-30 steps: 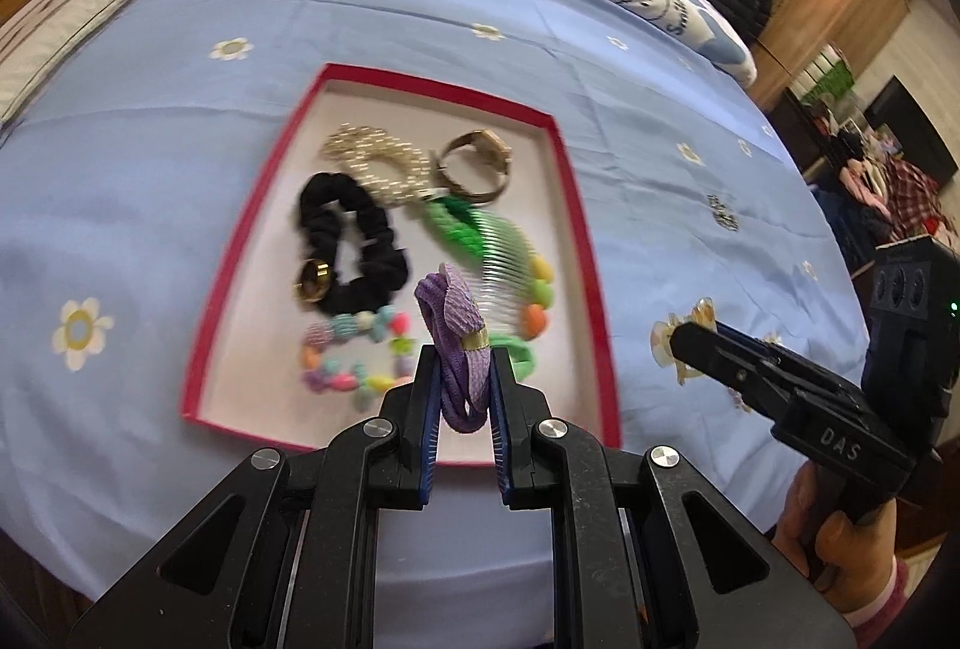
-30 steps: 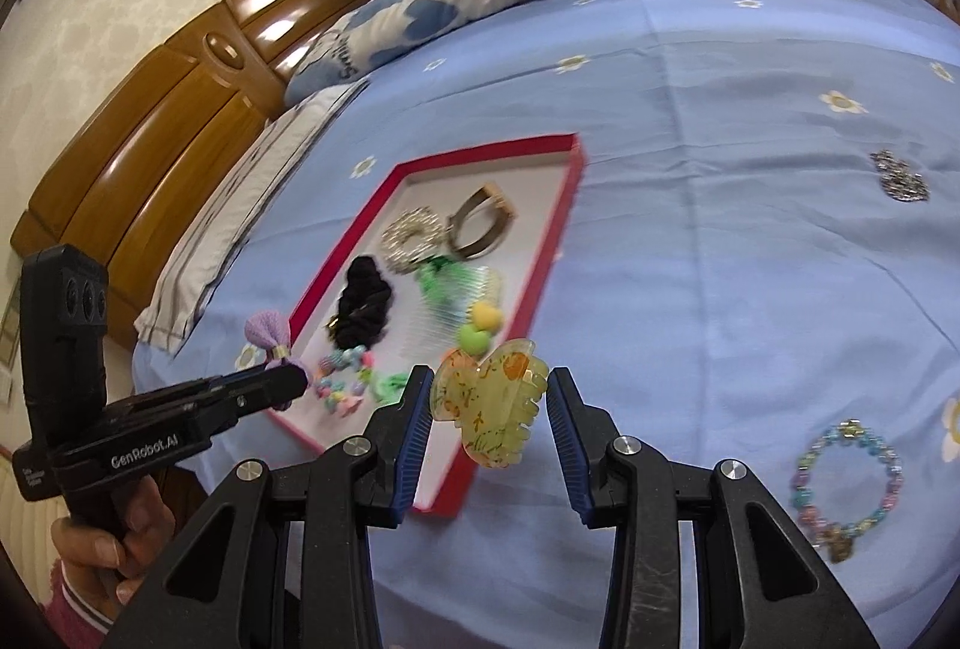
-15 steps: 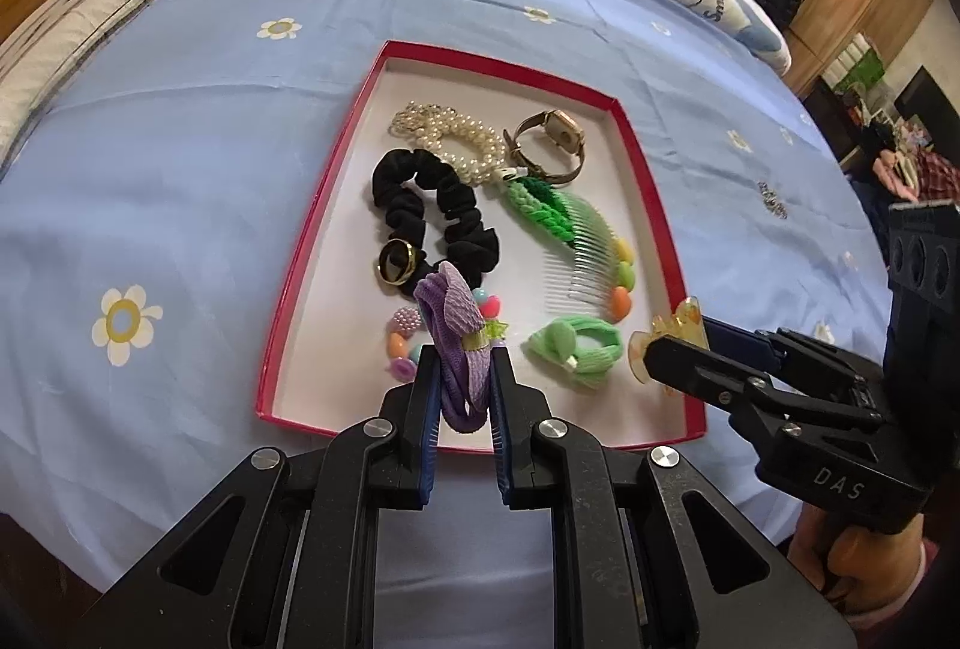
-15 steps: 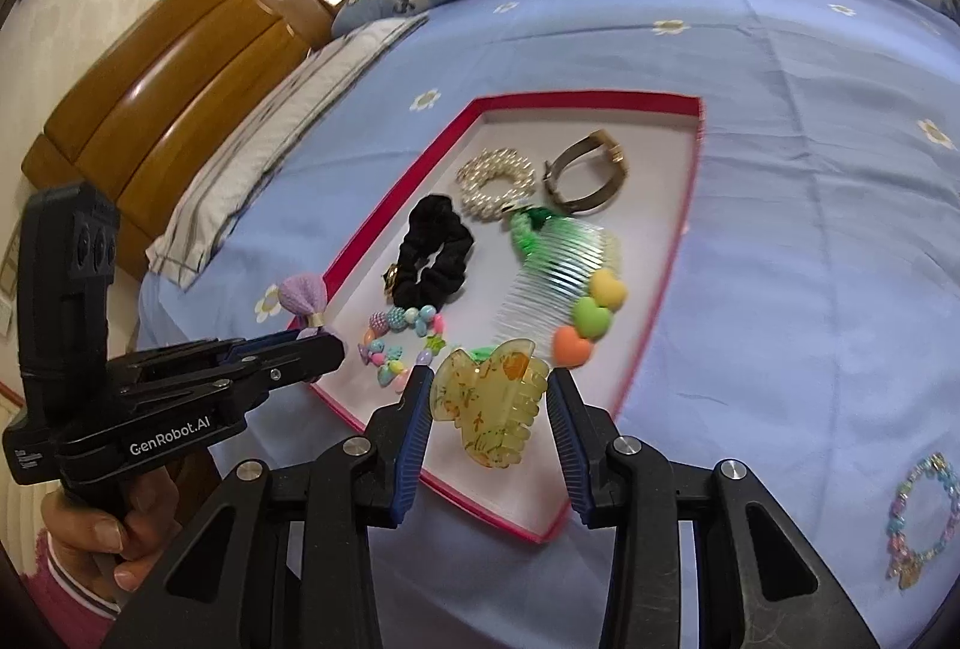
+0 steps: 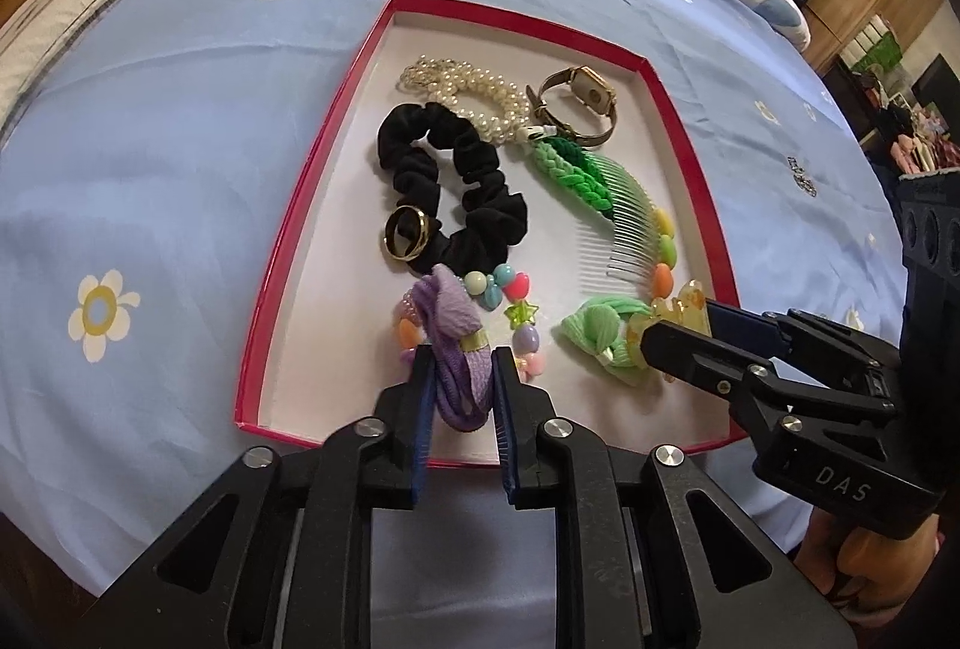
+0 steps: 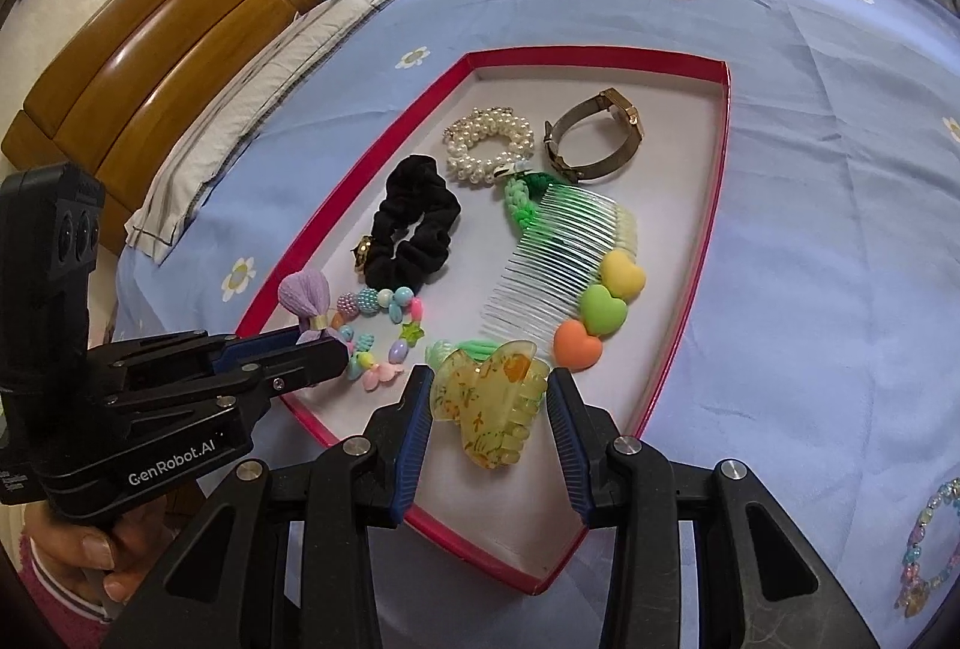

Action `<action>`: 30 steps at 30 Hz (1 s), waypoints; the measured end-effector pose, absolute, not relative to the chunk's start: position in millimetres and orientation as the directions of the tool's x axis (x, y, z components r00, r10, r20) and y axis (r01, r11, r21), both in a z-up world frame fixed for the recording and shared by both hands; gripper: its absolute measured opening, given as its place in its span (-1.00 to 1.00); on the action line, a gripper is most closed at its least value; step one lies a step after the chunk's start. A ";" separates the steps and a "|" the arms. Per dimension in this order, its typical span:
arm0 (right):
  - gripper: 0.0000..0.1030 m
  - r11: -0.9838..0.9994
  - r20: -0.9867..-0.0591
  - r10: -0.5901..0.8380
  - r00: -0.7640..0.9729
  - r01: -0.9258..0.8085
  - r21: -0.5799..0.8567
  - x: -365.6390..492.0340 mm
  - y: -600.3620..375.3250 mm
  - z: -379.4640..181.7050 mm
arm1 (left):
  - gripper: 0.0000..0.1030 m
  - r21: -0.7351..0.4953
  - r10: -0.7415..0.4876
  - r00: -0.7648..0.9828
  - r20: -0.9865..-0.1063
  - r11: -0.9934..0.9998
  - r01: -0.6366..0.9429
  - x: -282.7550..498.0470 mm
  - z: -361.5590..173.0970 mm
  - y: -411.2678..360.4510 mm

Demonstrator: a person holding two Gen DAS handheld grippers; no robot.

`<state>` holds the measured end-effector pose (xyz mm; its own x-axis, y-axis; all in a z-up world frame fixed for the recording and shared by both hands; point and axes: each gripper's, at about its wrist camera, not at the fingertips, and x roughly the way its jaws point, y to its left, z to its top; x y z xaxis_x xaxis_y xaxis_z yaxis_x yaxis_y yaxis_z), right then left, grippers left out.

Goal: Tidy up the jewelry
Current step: 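Carry the purple hair tie into the tray with the left tool while the right tool places the clip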

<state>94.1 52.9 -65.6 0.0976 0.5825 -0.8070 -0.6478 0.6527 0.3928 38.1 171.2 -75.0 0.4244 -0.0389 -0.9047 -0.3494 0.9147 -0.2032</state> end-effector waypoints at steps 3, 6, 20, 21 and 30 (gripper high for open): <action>-0.24 0.654 -0.807 0.584 0.091 -0.642 0.400 96.1 52.0 -67.5 | -0.65 -0.209 -0.041 0.424 -0.905 0.910 -0.359 39.5 -76.1 174.0; -0.24 0.656 -0.810 0.579 0.088 -0.640 0.400 96.8 53.3 -69.7 | -0.62 -0.208 -0.040 0.422 -0.906 0.909 -0.361 40.1 -76.6 174.2; -0.22 0.653 -0.802 0.592 0.082 -0.632 0.417 97.2 50.9 -69.1 | -0.30 -0.202 -0.029 0.414 -0.910 0.903 -0.379 39.5 -78.6 178.6; -0.22 0.653 -0.801 0.593 0.081 -0.631 0.420 97.1 50.5 -68.9 | -0.30 -0.200 -0.027 0.414 -0.910 0.903 -0.380 39.0 -78.2 178.5; -0.15 0.653 -0.794 0.602 0.087 -0.626 0.426 95.8 45.7 -63.7 | -0.13 -0.193 -0.014 0.422 -0.907 0.903 -0.384 33.3 -72.8 177.8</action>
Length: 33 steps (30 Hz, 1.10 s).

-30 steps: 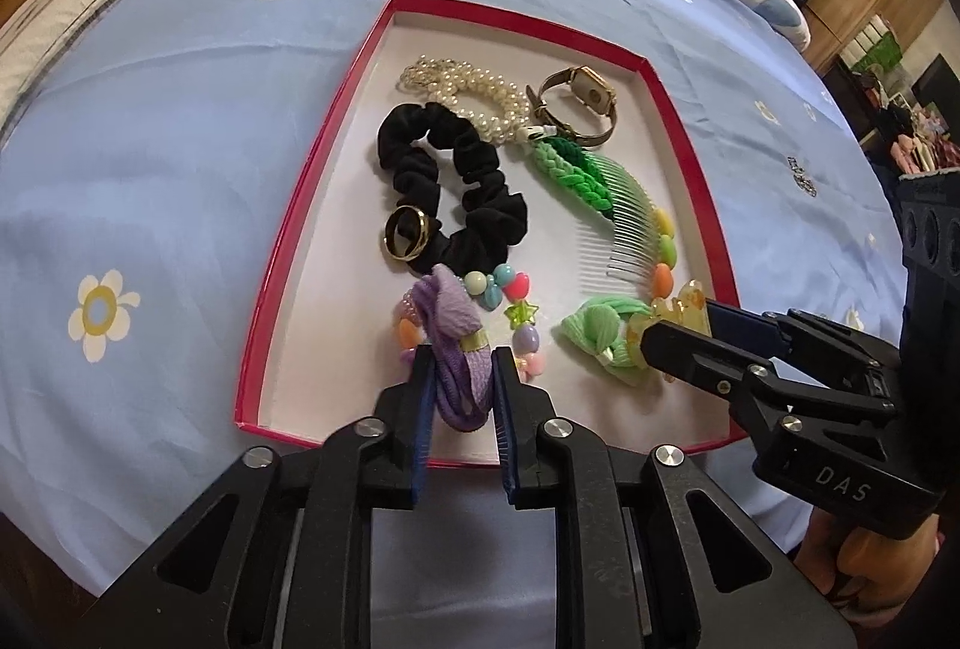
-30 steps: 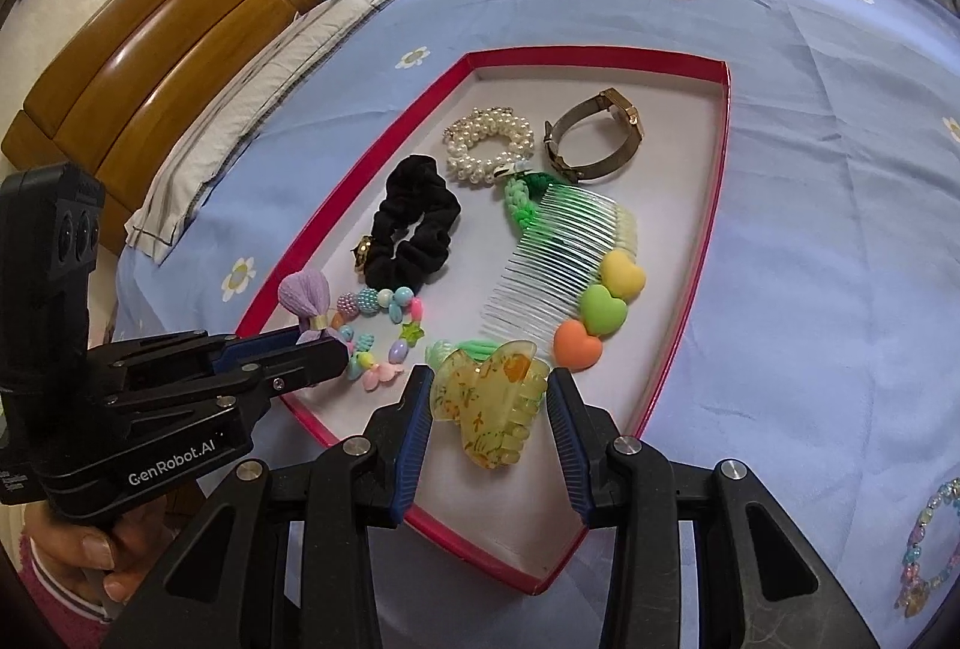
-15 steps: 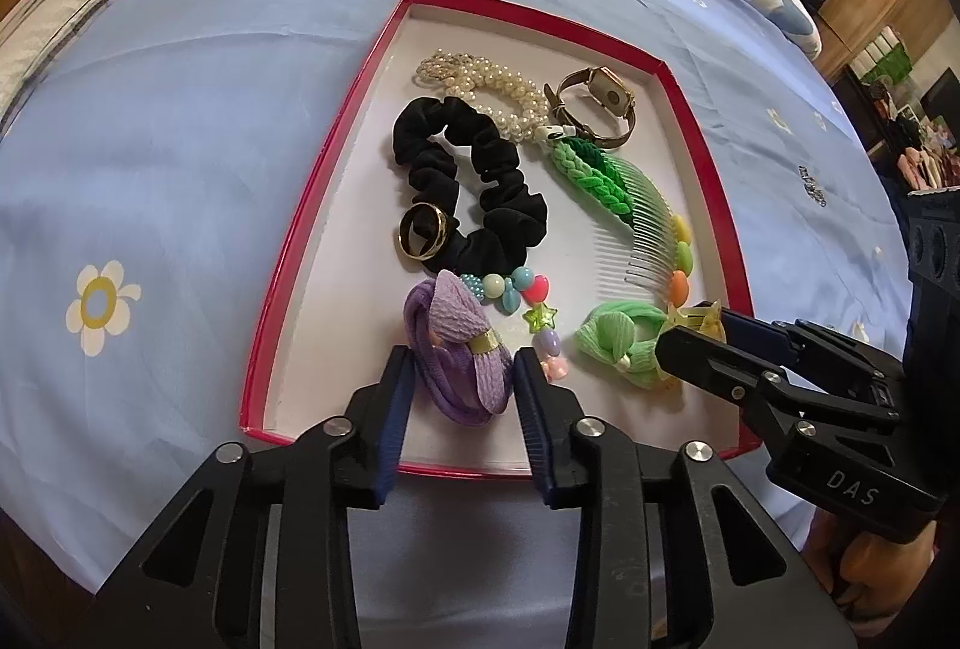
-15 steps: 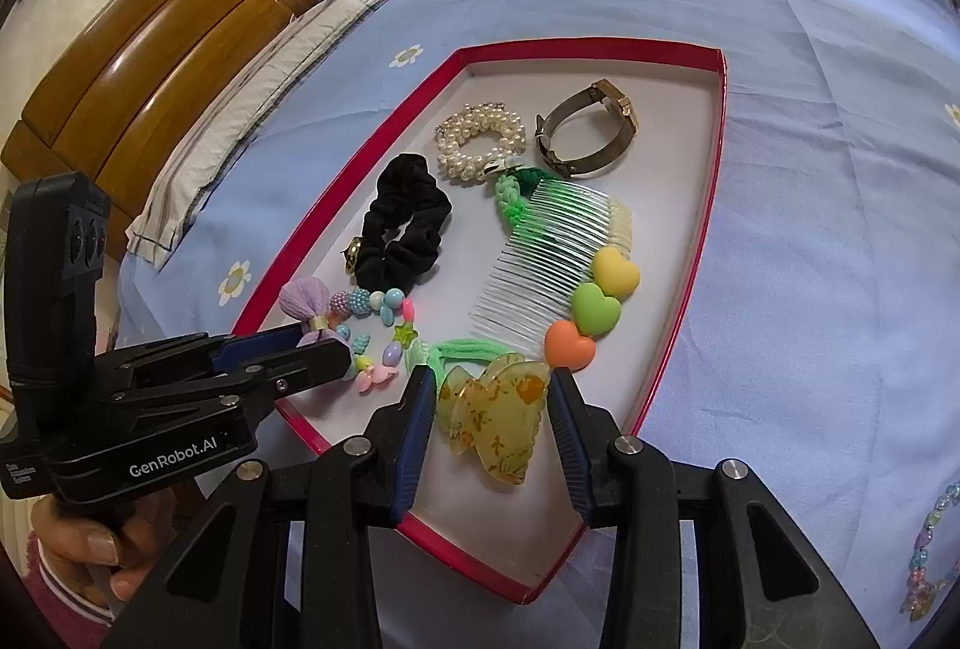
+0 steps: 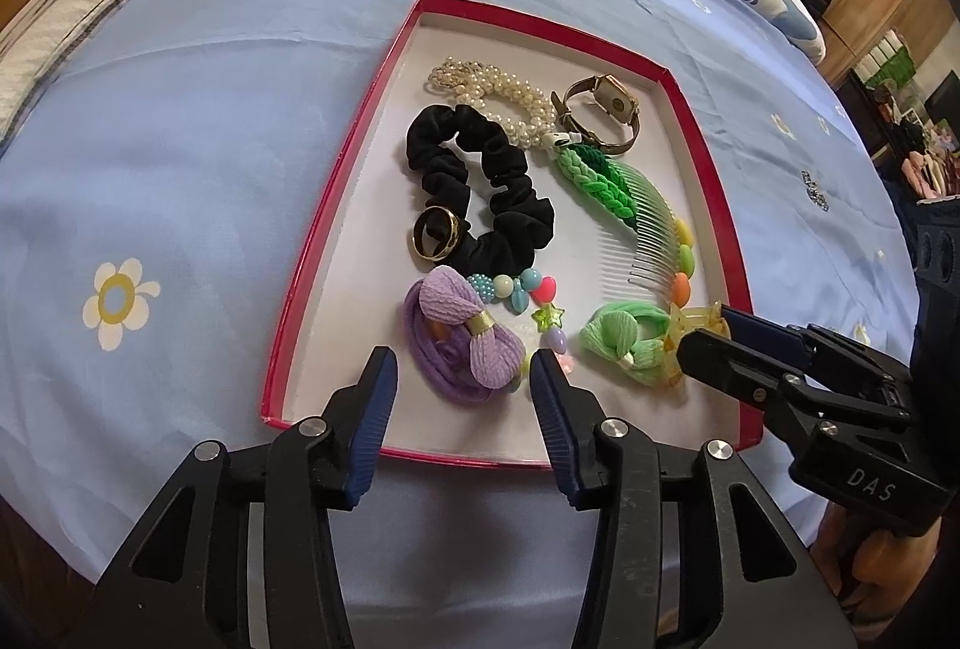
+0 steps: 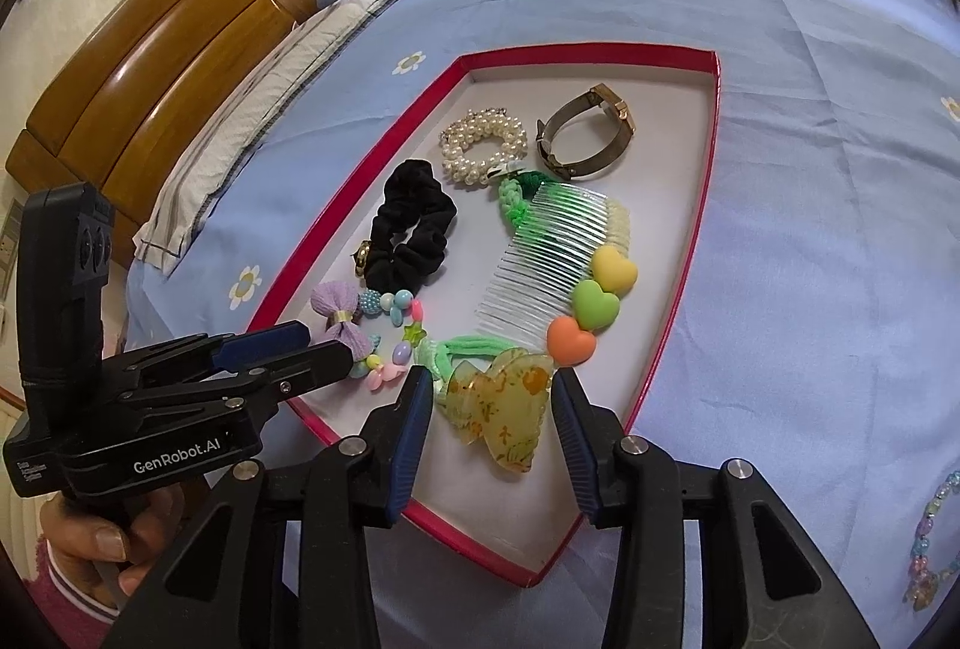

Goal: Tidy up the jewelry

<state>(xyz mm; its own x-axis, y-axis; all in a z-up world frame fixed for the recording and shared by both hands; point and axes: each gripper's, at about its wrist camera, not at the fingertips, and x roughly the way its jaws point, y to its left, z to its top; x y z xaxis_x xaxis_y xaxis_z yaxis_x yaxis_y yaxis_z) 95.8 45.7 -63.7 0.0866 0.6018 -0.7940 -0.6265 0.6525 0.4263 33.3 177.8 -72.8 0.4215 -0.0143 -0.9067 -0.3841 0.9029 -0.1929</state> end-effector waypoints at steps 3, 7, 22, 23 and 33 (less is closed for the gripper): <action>-0.13 0.654 -0.791 0.605 0.091 -0.624 0.428 96.3 43.3 -61.7 | -0.13 -0.197 -0.015 0.425 -0.905 0.901 -0.387 31.8 -70.4 177.4; -0.01 0.662 -0.791 0.603 0.103 -0.618 0.424 95.3 39.2 -58.0 | -0.06 -0.202 -0.015 0.434 -0.901 0.899 -0.389 28.9 -67.2 177.8; -0.01 0.668 -0.789 0.604 0.116 -0.613 0.421 93.4 34.6 -55.8 | -0.02 -0.214 -0.011 0.452 -0.892 0.892 -0.399 19.9 -59.1 177.8; -0.01 0.669 -0.788 0.604 0.117 -0.612 0.422 93.2 34.3 -55.5 | 0.00 -0.214 -0.010 0.453 -0.891 0.891 -0.401 19.3 -58.6 177.9; 0.02 0.681 -0.779 0.611 0.142 -0.597 0.425 92.5 21.4 -47.4 | 0.20 -0.230 -0.010 0.474 -0.881 0.883 -0.410 12.7 -51.6 176.2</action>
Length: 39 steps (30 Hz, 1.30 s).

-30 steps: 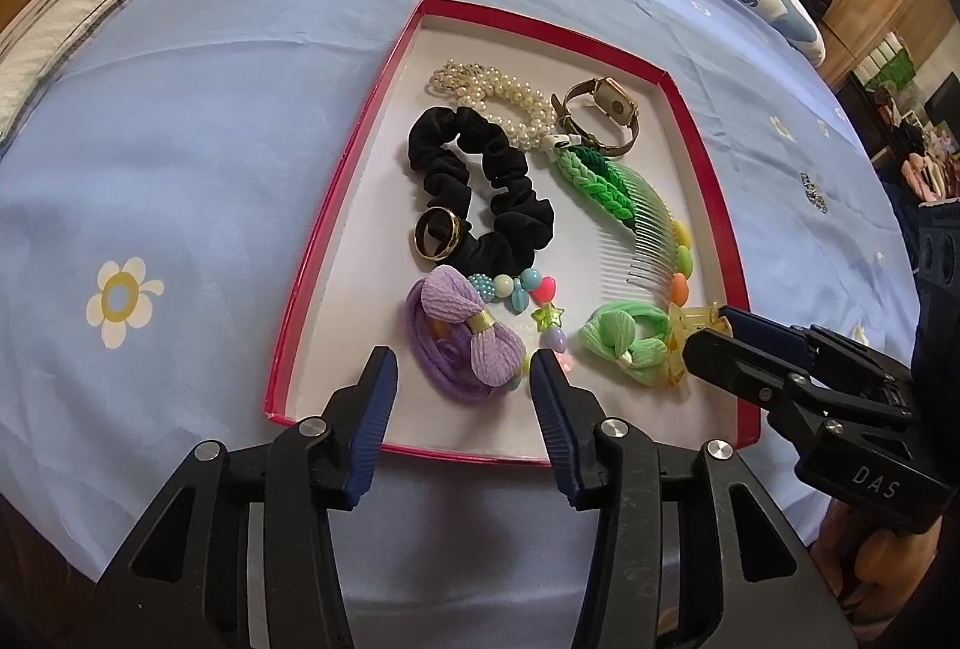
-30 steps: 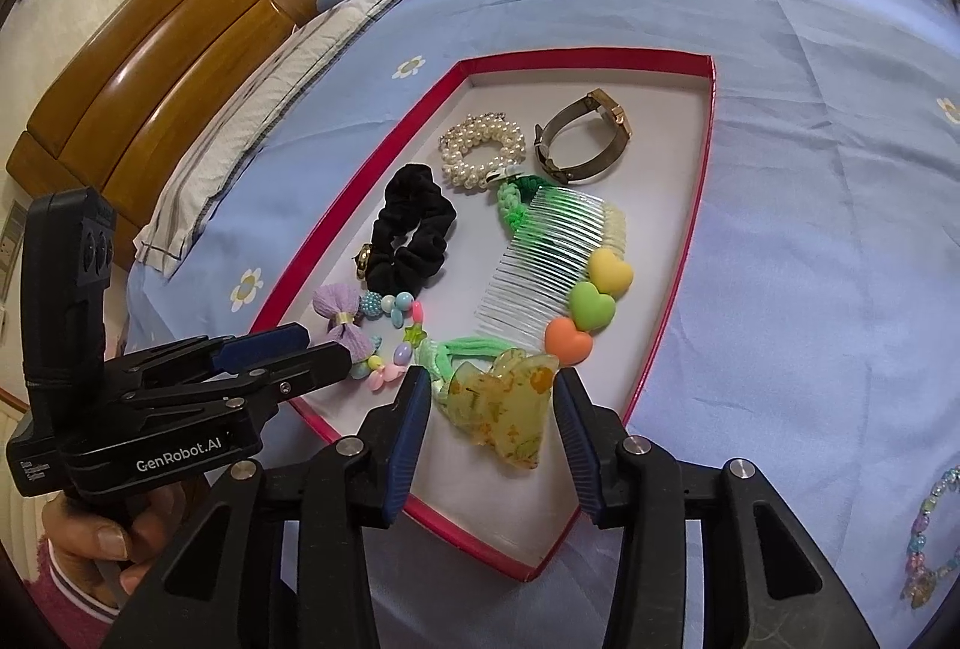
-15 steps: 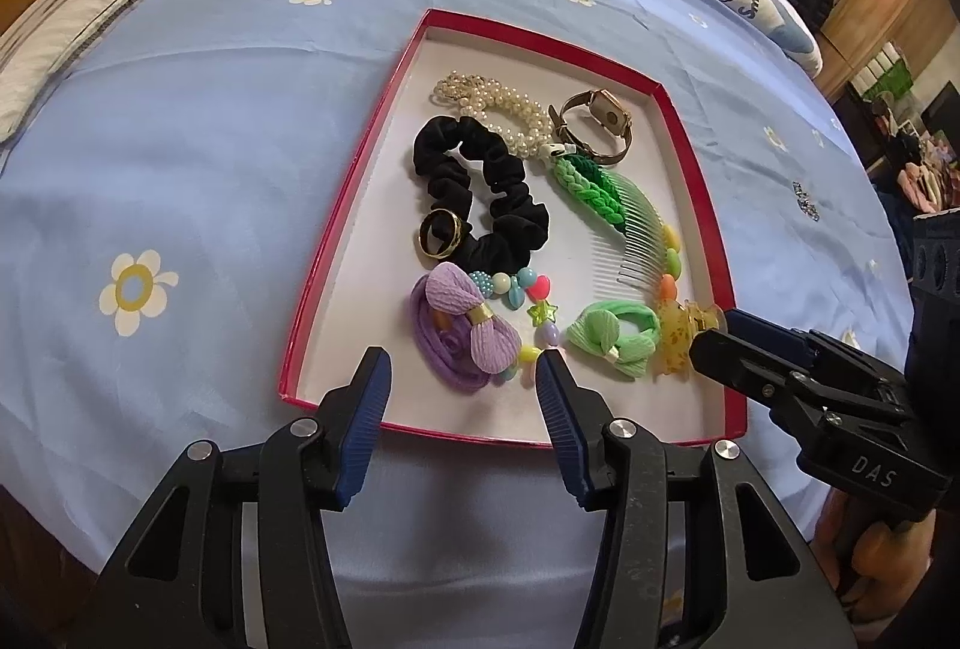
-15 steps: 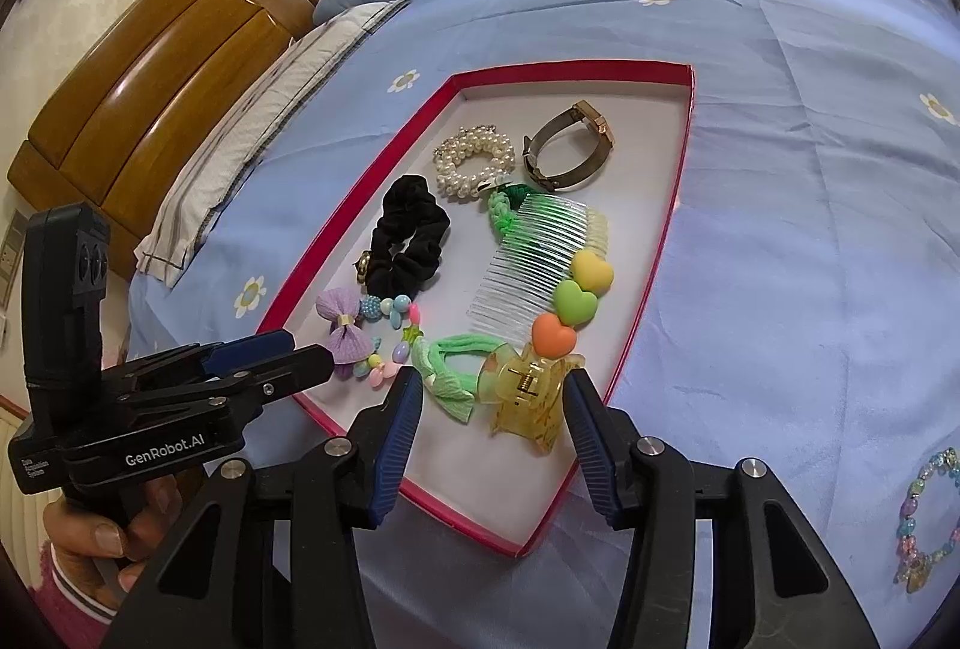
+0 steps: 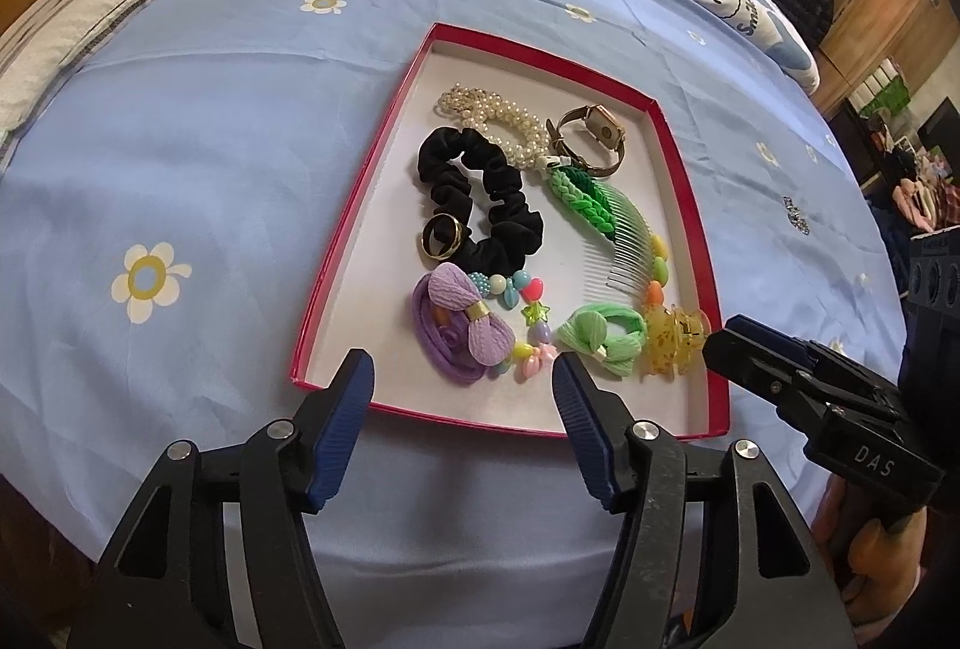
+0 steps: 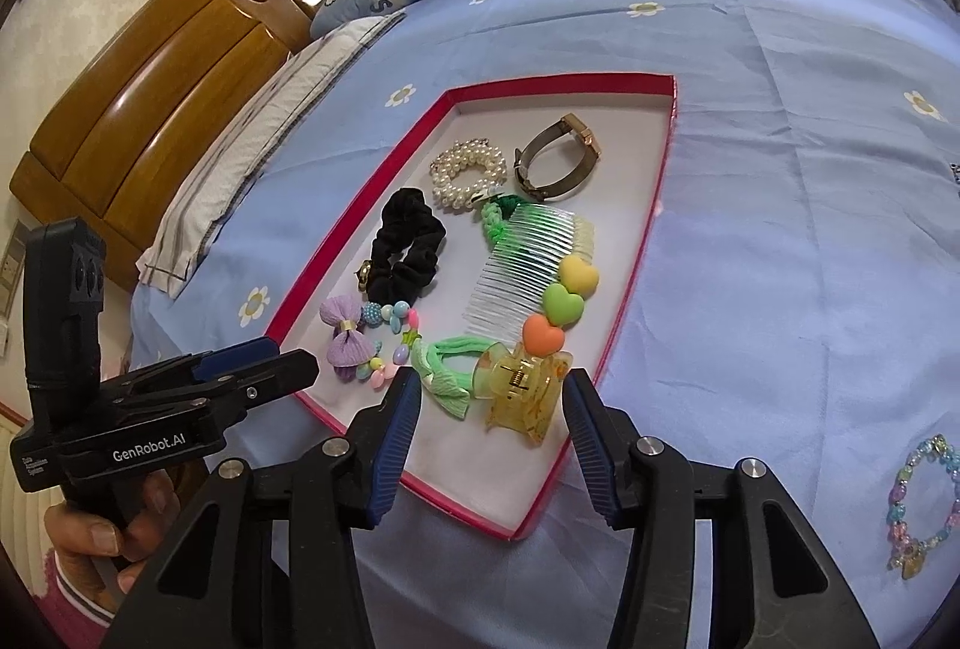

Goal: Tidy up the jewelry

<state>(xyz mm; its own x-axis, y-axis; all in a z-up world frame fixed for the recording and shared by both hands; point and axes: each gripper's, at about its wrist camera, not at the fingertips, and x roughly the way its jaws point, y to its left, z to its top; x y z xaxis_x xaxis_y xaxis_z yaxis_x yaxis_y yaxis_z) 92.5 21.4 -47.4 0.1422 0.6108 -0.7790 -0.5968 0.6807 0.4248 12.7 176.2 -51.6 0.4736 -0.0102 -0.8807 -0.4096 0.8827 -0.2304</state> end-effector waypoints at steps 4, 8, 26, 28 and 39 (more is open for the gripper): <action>0.06 0.687 -0.770 0.622 0.141 -0.571 0.450 93.4 12.6 -47.2 | 0.36 -0.265 -0.024 0.492 -0.870 0.865 -0.427 5.0 -47.5 178.0; 0.42 0.675 -0.712 0.688 0.140 -0.484 0.557 93.8 -13.2 -45.9 | 0.57 -0.336 -0.034 0.545 -0.838 0.819 -0.466 -14.1 -42.7 184.1; 0.95 0.670 -0.583 0.742 0.331 -0.388 0.633 53.8 -94.4 -42.5 | 0.66 -0.235 0.120 0.572 -0.812 0.829 -0.507 -67.8 -36.1 139.3; 0.95 0.663 -0.566 0.748 0.347 -0.425 0.616 45.5 -95.2 -39.0 | 0.66 -0.219 0.137 0.579 -0.804 0.836 -0.502 -72.2 -32.7 133.0; 0.94 0.703 -0.660 0.640 0.393 -0.647 0.296 23.6 -64.6 14.1 | 0.88 -0.041 0.262 0.611 -0.747 0.899 -0.436 -68.8 16.8 116.3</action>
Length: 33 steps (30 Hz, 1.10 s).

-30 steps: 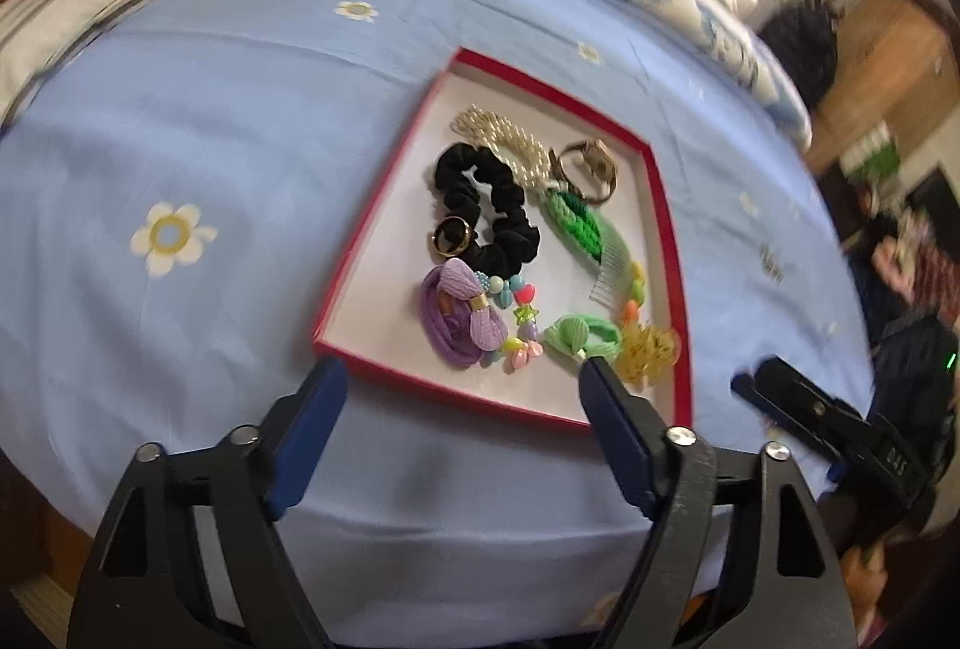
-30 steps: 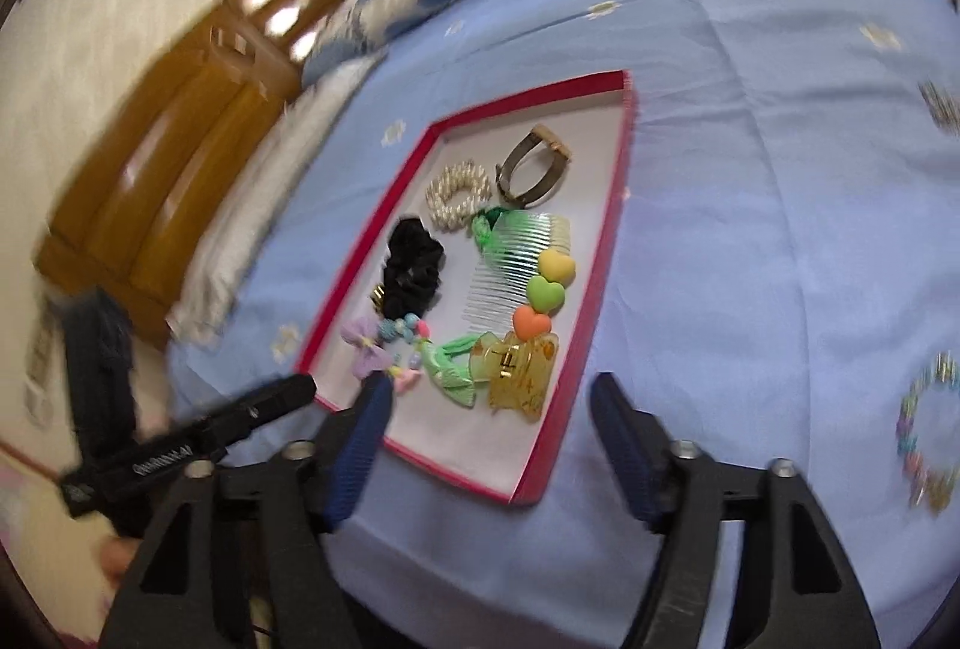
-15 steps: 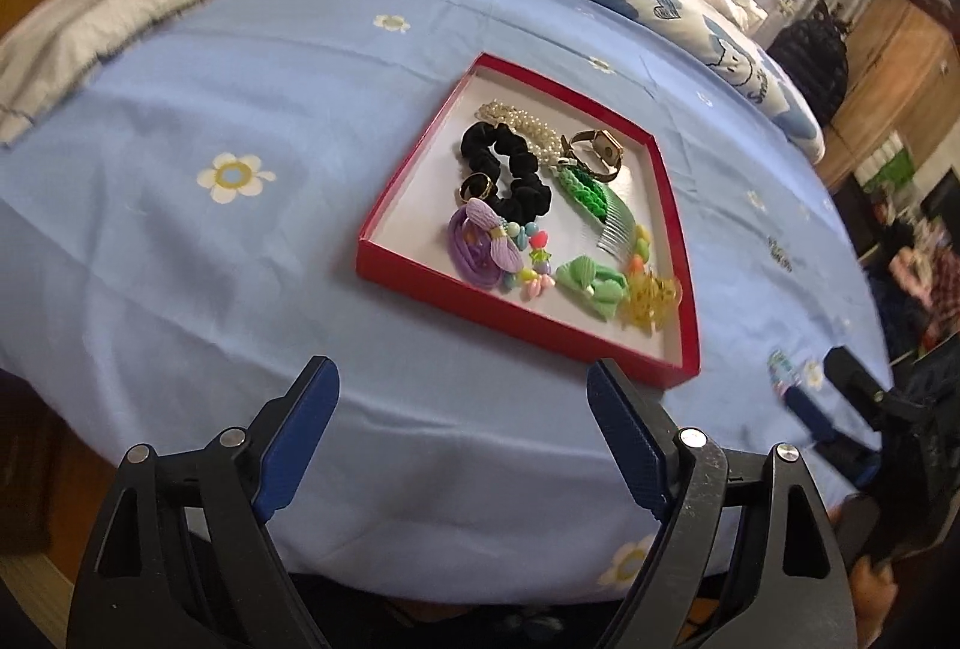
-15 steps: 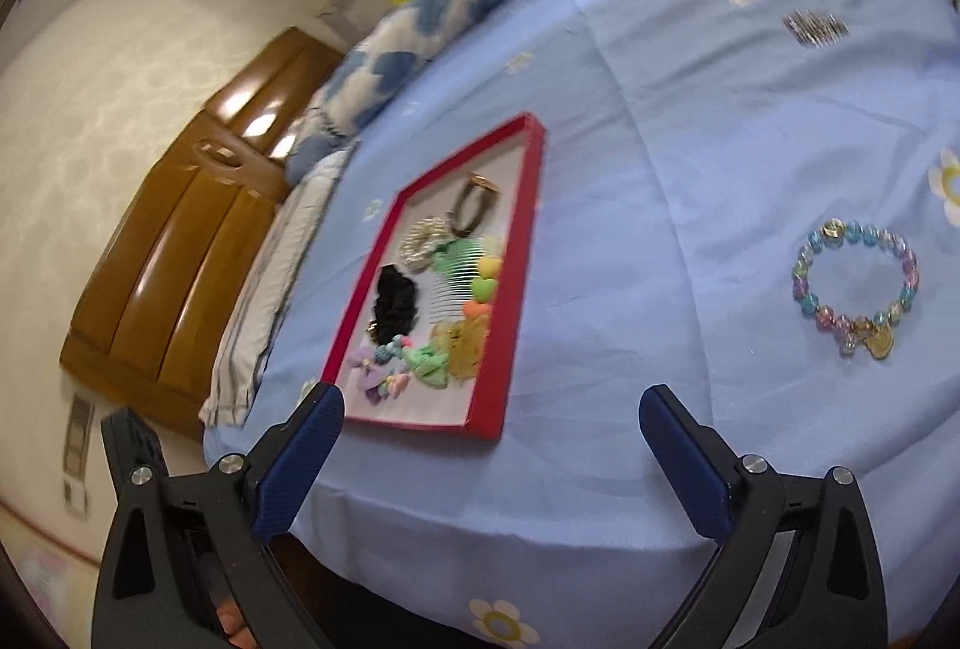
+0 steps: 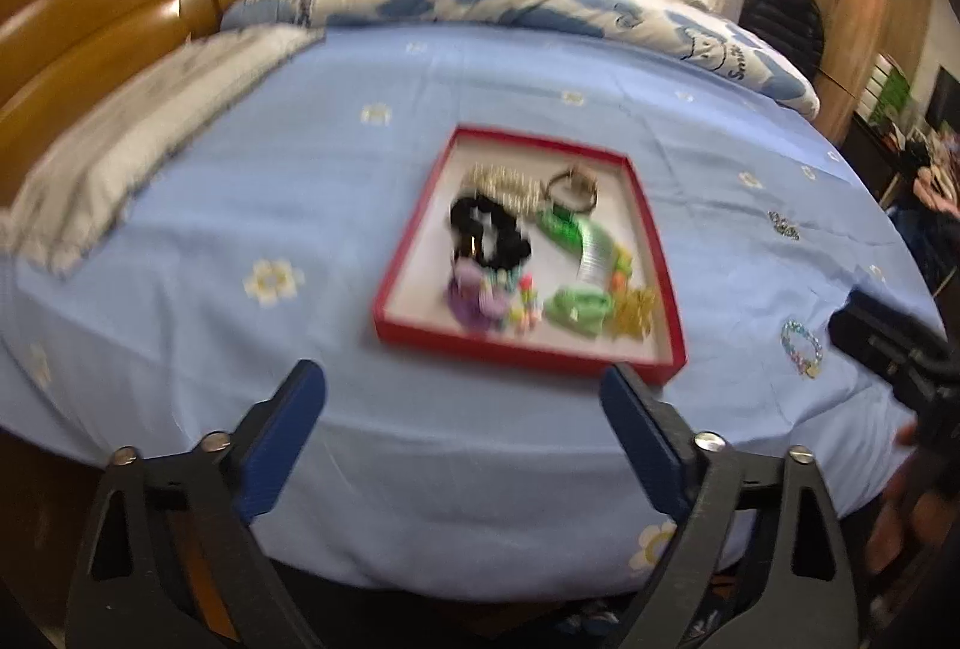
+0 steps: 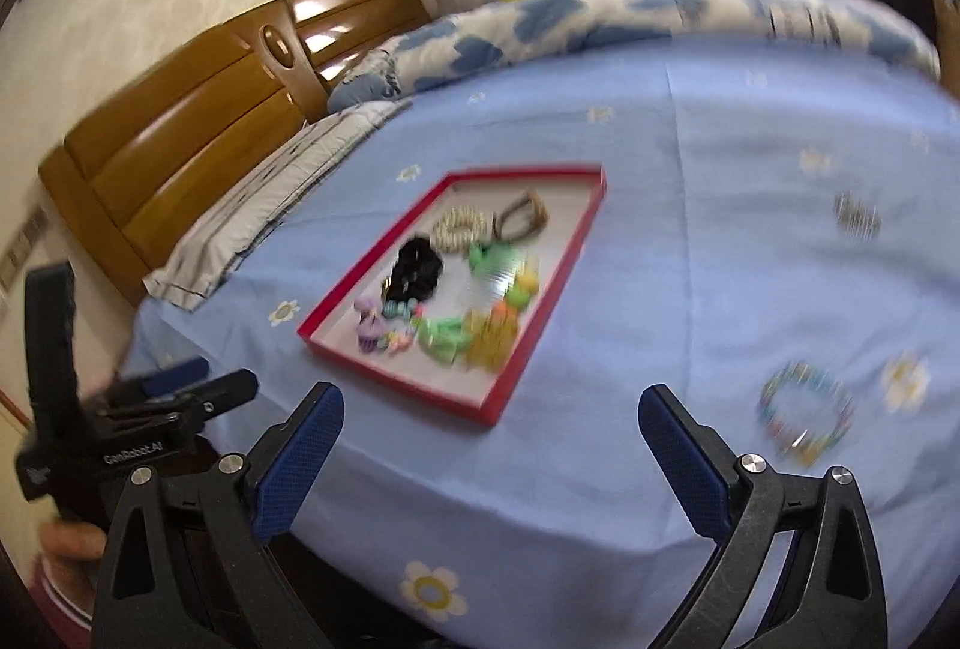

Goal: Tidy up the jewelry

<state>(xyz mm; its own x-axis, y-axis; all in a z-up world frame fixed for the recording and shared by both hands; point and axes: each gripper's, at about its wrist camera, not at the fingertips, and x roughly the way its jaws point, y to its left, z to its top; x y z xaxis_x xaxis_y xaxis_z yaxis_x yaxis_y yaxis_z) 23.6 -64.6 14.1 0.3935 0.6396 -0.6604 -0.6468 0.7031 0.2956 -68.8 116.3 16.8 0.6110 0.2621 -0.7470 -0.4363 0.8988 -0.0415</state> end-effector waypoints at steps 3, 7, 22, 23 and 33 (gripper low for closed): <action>1.00 0.703 -0.627 0.620 0.472 -0.690 0.175 19.0 -60.7 50.0 | 1.00 0.023 0.314 0.631 -0.709 0.905 -0.425 -64.7 36.5 114.0; 1.00 0.707 -0.642 0.582 0.499 -0.701 0.096 22.9 -50.7 61.2 | 1.00 0.055 0.359 0.630 -0.688 0.892 -0.449 -59.6 34.8 116.6; 1.00 0.723 -0.703 0.591 0.396 -0.647 0.243 26.3 -41.2 -15.0 | 1.00 0.074 0.356 0.542 -0.761 0.878 -0.473 -56.2 -17.1 116.5; 1.00 0.725 -0.706 0.588 0.395 -0.645 0.242 25.6 -41.6 -15.4 | 1.00 0.075 0.356 0.542 -0.761 0.879 -0.471 -56.7 -16.8 115.5; 1.00 0.732 -0.716 0.582 0.386 -0.631 0.255 24.7 -42.6 -15.6 | 1.00 0.105 0.364 0.533 -0.764 0.885 -0.453 -56.5 -15.6 109.5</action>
<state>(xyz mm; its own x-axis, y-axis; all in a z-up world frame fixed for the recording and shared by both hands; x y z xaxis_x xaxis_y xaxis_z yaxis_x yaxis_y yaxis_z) 24.7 -42.6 -15.6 0.3862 0.5821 -0.7156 -0.6313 0.7324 0.2550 -56.5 109.5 -15.6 0.5333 0.3639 -0.7637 -0.4532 0.8852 0.1053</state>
